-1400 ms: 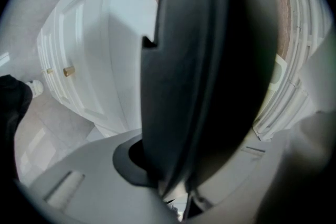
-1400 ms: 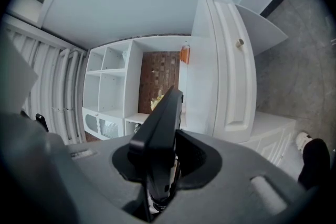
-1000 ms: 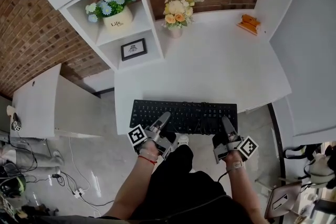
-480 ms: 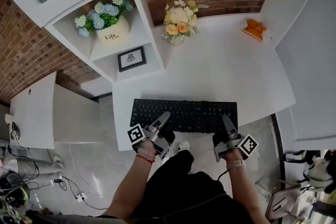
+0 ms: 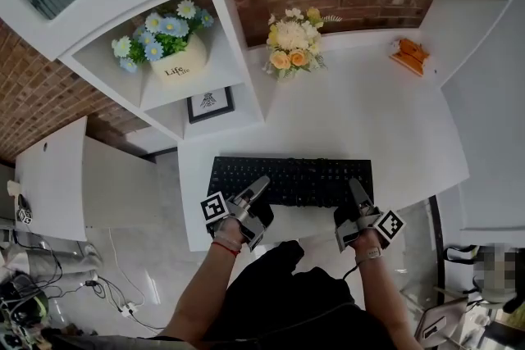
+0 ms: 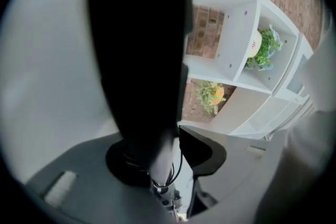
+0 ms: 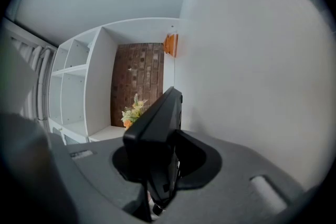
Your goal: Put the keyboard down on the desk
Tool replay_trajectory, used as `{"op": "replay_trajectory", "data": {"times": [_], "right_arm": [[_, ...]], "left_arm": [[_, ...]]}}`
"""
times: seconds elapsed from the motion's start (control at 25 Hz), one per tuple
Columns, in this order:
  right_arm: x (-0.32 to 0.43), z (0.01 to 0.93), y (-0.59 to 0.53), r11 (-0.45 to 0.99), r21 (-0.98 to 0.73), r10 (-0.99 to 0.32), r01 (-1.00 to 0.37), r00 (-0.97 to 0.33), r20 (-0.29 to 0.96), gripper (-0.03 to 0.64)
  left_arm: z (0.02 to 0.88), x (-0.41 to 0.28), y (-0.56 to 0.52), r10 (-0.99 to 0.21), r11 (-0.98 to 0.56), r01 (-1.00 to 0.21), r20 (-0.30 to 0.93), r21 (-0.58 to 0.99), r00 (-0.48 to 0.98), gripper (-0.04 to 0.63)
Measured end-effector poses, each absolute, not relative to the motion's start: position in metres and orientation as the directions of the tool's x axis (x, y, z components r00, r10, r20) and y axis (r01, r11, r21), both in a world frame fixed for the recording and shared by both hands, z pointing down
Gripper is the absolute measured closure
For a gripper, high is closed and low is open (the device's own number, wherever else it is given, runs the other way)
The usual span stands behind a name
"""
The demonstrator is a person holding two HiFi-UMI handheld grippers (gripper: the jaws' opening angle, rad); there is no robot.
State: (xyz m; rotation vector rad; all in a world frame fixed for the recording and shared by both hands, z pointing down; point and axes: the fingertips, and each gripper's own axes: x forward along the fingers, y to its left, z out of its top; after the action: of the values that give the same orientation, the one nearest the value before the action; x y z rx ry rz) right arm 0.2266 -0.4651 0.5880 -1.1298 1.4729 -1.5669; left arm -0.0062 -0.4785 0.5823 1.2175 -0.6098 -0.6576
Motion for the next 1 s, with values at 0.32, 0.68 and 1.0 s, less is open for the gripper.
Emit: {"op": "replay_trajectory", "data": {"times": [0.32,0.68,1.0], "right_arm": [[0.214,0.596,-0.5,-0.153,-0.986,-0.903,-0.072,-0.396,0.169,0.538],[0.21,0.605,-0.526,-0.187,-0.98,-0.898,-0.062,-0.394,0.196,0.538],[0.211,0.61,-0.541,-0.21,-0.977,-0.895,-0.041,-0.394,0.209,0.532]], "left_arm": [[0.592,-0.018,-0.504,-0.759,0.258,0.145,0.107,0.955,0.643,0.453],[0.598,-0.024,-0.525,-0.776,0.306,0.171,0.142,0.936,0.615,0.458],[0.607,-0.023,-0.53,-0.796,0.371,0.196,0.202,0.908,0.571,0.518]]}}
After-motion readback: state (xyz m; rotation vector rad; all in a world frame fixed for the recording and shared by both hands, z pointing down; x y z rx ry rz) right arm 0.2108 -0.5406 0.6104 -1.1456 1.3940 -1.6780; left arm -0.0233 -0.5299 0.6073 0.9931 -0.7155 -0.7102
